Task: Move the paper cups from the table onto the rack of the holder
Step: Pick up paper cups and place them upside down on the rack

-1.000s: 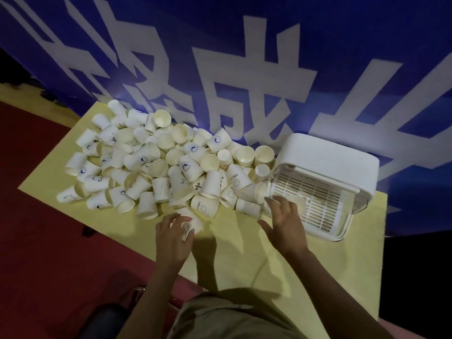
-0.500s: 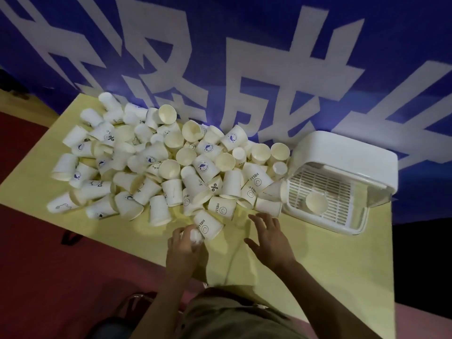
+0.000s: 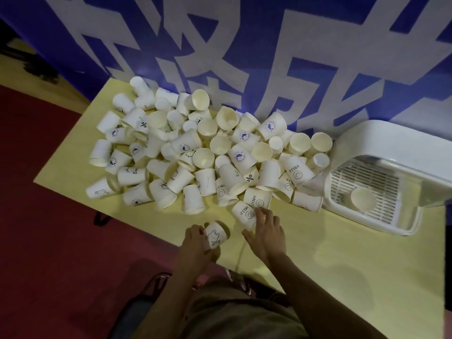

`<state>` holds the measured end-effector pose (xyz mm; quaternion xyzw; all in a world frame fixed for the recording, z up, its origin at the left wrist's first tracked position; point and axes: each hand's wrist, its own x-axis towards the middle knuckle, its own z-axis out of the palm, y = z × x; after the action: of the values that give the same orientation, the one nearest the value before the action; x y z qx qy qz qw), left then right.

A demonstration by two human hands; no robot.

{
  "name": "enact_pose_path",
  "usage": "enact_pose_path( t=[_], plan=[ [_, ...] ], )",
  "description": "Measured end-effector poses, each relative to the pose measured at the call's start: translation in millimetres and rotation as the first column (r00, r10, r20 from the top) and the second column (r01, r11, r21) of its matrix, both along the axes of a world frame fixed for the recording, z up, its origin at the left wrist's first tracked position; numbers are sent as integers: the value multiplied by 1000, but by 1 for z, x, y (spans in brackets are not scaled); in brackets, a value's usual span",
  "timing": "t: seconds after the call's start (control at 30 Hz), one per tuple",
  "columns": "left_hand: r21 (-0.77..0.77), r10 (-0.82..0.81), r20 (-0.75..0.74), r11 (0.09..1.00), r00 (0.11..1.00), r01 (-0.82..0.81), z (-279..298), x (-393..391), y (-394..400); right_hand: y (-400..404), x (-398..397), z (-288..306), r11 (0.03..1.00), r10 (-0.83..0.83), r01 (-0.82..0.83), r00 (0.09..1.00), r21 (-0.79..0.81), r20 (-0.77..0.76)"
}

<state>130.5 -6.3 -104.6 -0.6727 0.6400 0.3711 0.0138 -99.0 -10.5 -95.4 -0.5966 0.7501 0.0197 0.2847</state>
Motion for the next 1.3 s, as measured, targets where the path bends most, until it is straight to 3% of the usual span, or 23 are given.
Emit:
enact_pose_path(
  t=[0.07,0.17,0.4,0.67,0.8,1.07,1.3],
  plan=[
    [13,-83,59,997,995,82,-5,4,3,0,0,-5,999,-33,33,999,11,10],
    [44,-50,33,998,998,49,-4,0,4,2,-3,-9,999,-51,51,998,-11,33],
    [34,-146,181,989,973,142,-6,-37,-9,28,-31,5,991,30,-7,986,-134,166],
    [-69,-218,-95,975,971,212,12,-107,-16,63,-108,33,956,-17,90,967,-281,253],
    [-131,-368,-32,923,929,362,36,-152,-14,78,-154,52,924,-48,133,970,-358,237],
    [-360,-471,136,796,872,486,80,-256,-10,92,-233,78,933,-66,79,997,-352,49],
    [-547,-528,80,686,846,480,111,-340,-26,106,-292,89,897,-115,145,989,-416,98]
  ],
)
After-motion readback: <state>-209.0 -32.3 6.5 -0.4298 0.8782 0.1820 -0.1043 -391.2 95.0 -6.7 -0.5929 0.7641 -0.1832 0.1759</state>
